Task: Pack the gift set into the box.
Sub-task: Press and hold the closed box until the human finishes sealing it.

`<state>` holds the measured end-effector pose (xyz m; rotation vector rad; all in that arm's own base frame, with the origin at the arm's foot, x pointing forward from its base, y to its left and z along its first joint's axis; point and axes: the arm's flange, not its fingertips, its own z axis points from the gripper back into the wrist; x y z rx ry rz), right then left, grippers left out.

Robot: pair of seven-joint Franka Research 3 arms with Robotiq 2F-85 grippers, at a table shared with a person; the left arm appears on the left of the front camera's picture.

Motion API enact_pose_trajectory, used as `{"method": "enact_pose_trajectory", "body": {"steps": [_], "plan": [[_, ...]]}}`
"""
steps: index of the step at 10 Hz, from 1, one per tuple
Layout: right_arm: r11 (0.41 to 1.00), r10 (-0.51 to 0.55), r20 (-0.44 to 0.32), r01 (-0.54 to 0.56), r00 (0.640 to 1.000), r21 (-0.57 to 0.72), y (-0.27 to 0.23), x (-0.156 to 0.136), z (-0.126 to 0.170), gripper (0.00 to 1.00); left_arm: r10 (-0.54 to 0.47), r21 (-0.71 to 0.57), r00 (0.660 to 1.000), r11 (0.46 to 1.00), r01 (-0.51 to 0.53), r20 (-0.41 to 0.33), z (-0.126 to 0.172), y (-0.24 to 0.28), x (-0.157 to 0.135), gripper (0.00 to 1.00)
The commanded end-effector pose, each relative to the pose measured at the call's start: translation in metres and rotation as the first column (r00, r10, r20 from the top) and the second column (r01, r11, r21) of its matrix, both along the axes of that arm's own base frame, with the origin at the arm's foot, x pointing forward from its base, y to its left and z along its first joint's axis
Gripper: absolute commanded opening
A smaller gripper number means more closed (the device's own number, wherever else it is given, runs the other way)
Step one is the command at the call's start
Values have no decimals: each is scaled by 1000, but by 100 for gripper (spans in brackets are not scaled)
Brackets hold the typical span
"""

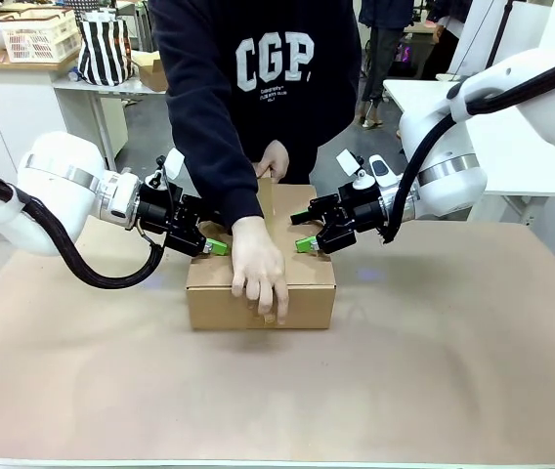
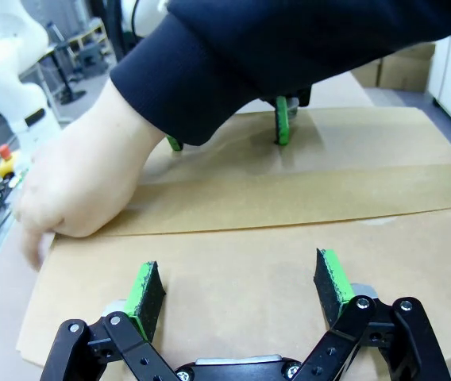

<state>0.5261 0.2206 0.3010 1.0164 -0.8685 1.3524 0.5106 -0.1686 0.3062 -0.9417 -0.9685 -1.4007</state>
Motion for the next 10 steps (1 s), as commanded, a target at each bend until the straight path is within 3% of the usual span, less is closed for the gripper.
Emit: {"method": "enact_pose_trajectory", "body": {"steps": [1,10], "plan": [[1000,-1,-3,1,1000,-5,0,-1,-3,100,1,4,1000,1000,-1,-5,-3,1,-1,100],[1000,-1,-3,1,1000,-5,0,-1,-3,100,1,4,1000,1000,-1,-5,-3,1,-1,100]]}}
